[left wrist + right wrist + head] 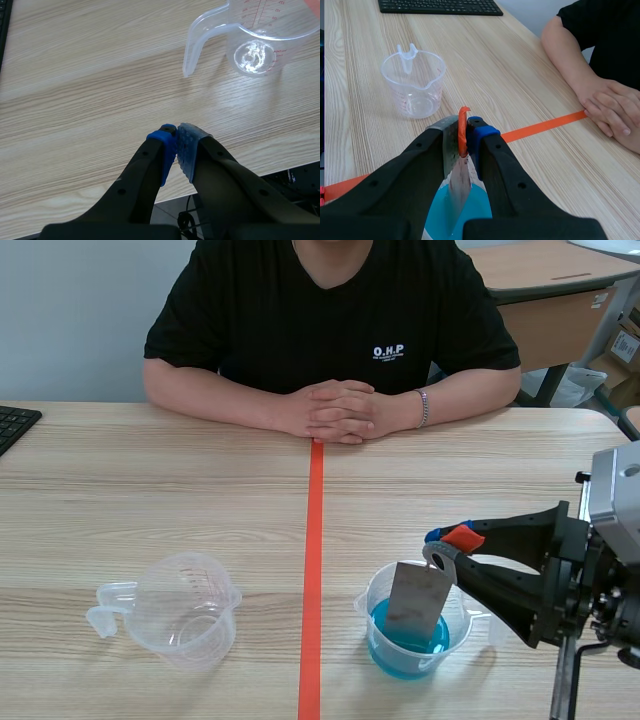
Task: Do the redox reaction experiment.
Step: 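Hold the plate still in the solution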
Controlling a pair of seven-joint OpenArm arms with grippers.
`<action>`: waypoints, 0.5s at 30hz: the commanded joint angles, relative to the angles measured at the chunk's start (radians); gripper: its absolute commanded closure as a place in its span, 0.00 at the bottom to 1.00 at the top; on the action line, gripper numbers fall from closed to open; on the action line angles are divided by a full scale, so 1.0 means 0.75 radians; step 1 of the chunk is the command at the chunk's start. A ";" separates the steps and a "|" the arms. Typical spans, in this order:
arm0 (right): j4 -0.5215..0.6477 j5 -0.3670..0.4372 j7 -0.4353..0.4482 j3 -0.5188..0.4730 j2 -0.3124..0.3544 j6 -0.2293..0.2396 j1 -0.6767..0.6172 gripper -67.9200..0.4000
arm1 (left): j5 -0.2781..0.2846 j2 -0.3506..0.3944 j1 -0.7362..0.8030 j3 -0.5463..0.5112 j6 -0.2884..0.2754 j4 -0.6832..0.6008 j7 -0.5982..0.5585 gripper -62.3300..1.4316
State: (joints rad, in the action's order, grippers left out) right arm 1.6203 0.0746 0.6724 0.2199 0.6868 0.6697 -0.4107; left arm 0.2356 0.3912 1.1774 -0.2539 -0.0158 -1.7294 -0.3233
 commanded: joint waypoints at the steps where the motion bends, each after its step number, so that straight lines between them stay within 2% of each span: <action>1: 0.008 -0.005 -0.004 -0.002 0.003 0.005 -0.003 0.97 | 0.008 0.007 0.007 0.007 0.002 -0.011 -0.022 0.91; 15: 0.016 -0.005 0.009 -0.025 0.012 0.006 -0.008 0.97 | 0.008 0.007 0.007 0.007 0.002 -0.011 -0.022 0.91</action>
State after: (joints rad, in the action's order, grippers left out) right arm 1.6207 0.0704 0.6765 0.2161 0.6872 0.6704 -0.4110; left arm 0.2356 0.3912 1.1774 -0.2539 -0.0158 -1.7294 -0.3233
